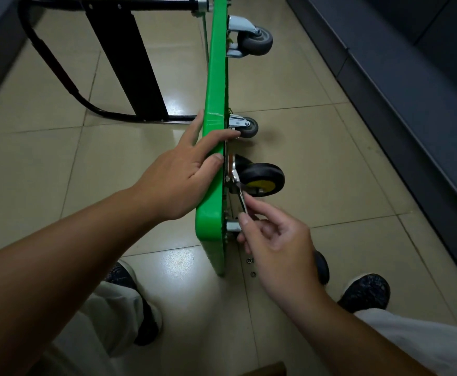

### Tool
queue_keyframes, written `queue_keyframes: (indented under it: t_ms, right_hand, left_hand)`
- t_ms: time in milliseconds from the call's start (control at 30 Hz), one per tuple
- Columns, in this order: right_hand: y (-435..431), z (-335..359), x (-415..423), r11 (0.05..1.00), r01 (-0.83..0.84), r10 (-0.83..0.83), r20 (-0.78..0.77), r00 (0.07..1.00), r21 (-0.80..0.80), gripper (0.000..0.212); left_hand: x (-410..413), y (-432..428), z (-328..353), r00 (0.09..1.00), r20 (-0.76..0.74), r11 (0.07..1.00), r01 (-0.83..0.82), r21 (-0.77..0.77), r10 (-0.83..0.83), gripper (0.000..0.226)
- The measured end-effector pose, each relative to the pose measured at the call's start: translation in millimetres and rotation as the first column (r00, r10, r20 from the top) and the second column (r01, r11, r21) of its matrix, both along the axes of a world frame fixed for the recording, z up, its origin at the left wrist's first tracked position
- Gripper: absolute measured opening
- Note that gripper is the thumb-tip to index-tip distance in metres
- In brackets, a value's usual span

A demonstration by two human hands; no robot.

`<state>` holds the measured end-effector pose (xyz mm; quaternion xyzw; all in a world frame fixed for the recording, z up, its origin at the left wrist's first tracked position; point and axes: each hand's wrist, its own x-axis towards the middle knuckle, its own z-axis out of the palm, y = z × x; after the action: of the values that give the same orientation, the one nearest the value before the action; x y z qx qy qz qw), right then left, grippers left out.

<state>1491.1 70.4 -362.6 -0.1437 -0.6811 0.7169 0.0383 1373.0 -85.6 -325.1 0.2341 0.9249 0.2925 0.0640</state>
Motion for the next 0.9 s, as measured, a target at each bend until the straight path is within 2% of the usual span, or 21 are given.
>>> queue_keyframes:
  t_ms: [133,500,733,900]
  right_hand:
    - [-7.2,-17.4,-7.2,0.999,0.017,-0.015,-0.057,0.998,0.039,0.035]
    - [-11.1,-44.2,-8.8,0.990,-0.081,0.098,-0.149,0.984,0.114,0.042]
    - [-8.9,-54.5,-12.7,0.930,-0.091,0.183,-0.233,0.955,0.355,0.044]
    - [-2.9,-55.9,-19.1,0.878,-0.115,0.241,-0.222,0.945,0.464,0.047]
  left_hand:
    - [-1.0,-2.4,-0.9,1.000,-0.003,1.000,-0.002,0.002,0.002,0.048]
    - [1.7,-1.1,-0.7,1.000,0.010,1.000,-0.013,-0.011,0.013,0.049]
    - [2.0,-1.9,-0.6,1.000,0.013,1.000,-0.003,-0.010,0.003,0.052]
    - [1.5,-2.3,0.1,0.999,0.047,0.999,-0.004,-0.039,0.005,0.061]
